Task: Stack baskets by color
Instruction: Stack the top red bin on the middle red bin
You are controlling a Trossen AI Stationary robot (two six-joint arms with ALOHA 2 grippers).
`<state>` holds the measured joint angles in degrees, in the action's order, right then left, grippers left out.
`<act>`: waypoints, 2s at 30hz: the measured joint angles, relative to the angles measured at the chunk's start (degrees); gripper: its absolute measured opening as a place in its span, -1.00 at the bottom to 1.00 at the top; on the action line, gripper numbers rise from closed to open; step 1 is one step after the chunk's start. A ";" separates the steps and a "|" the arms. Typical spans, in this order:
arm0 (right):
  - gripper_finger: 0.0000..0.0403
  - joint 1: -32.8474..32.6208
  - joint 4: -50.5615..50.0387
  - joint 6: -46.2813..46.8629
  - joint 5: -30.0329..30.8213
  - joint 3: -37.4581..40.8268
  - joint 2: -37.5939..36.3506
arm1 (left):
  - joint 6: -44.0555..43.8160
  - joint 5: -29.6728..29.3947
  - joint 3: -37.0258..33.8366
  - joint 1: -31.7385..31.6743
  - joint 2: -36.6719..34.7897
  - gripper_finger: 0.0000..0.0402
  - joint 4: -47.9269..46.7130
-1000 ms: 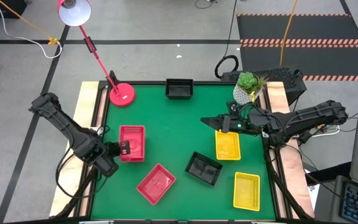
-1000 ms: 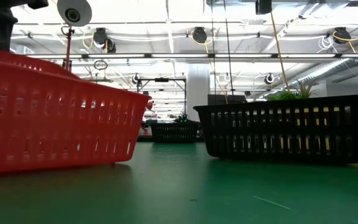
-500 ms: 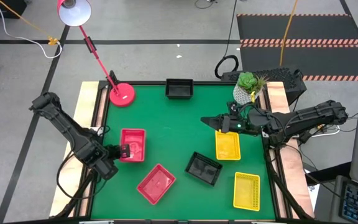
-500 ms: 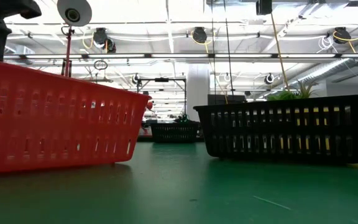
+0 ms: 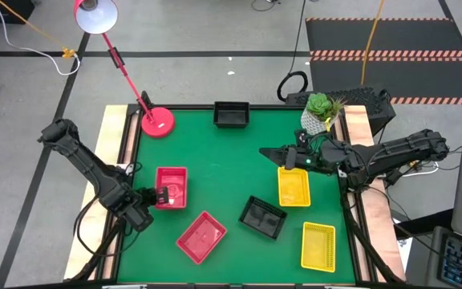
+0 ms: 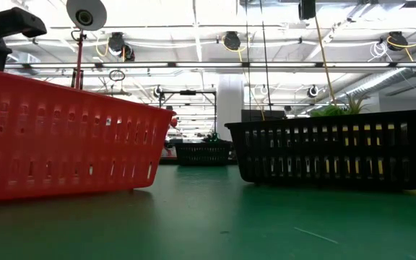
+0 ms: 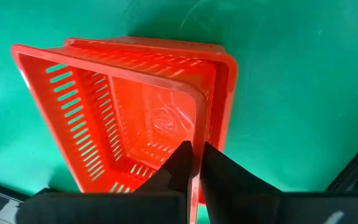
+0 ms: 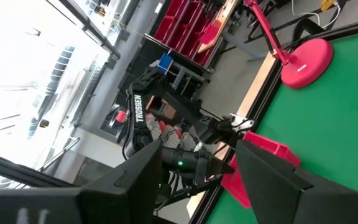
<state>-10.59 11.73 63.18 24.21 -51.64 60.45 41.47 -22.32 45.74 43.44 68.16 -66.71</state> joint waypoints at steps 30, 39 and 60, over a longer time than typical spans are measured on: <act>0.00 -0.02 0.05 -3.03 -0.21 0.00 0.21 | -39.87 -4.13 13.09 -1.09 -7.87 0.15 -10.87; 0.00 -0.02 0.29 -2.51 0.94 0.00 2.41 | -103.38 -8.72 15.61 -5.58 -12.13 -0.36 -17.86; 0.00 -3.89 0.48 -0.85 5.98 0.00 3.87 | -159.20 6.05 4.60 -13.09 -23.77 -0.96 -21.48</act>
<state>-14.48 12.21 62.33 30.20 -51.64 64.31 -117.72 -16.27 50.34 30.35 44.39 -88.19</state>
